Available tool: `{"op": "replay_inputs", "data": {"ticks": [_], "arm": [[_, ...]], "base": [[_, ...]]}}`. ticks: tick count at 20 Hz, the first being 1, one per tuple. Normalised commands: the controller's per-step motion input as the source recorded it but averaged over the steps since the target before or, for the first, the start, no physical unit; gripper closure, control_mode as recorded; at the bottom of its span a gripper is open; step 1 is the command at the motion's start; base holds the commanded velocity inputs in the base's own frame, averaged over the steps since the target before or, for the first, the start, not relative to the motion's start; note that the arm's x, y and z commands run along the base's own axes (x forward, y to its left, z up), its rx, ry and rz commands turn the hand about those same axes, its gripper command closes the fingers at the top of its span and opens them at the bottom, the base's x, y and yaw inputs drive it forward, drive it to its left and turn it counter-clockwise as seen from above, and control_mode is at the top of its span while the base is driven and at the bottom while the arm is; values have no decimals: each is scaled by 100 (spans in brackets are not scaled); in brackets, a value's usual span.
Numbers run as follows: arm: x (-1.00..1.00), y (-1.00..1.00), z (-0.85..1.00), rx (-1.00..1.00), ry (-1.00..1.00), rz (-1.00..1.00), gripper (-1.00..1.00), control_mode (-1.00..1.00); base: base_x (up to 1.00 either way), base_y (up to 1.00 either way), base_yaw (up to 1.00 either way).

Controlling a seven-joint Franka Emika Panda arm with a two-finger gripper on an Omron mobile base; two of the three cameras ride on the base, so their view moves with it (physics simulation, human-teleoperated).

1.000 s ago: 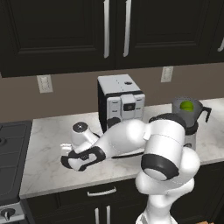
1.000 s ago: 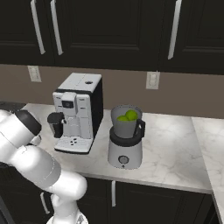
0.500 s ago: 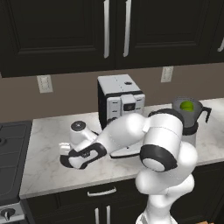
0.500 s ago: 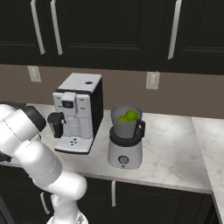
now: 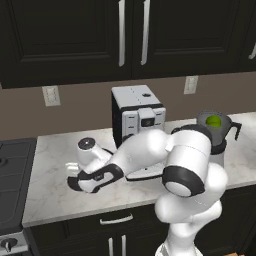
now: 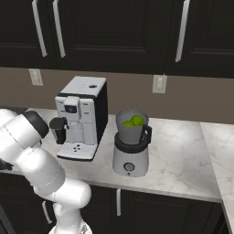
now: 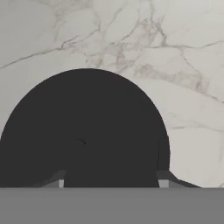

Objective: Grab the limes from the fridge, place them in the blender, close the lid, and turn on the blender to create a marinade.

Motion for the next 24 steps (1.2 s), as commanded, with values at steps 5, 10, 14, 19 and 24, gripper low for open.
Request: {"op": "replay_inputs", "data": {"ticks": [5,10,14,19,24], "arm": [[-44,0,66,0,-13,0,100,-100],[-55,0,86,0,-12,0,100,-100],[-60,-14,81,0,-6,0,100,-100],[-65,-28,74,0,-7,0,100,-100],[-57,-48,75,0,-6,-2,100,-100]], "base": [[0,0,0],[0,0,0],[0,0,0],[0,0,0],[0,0,0]]}}
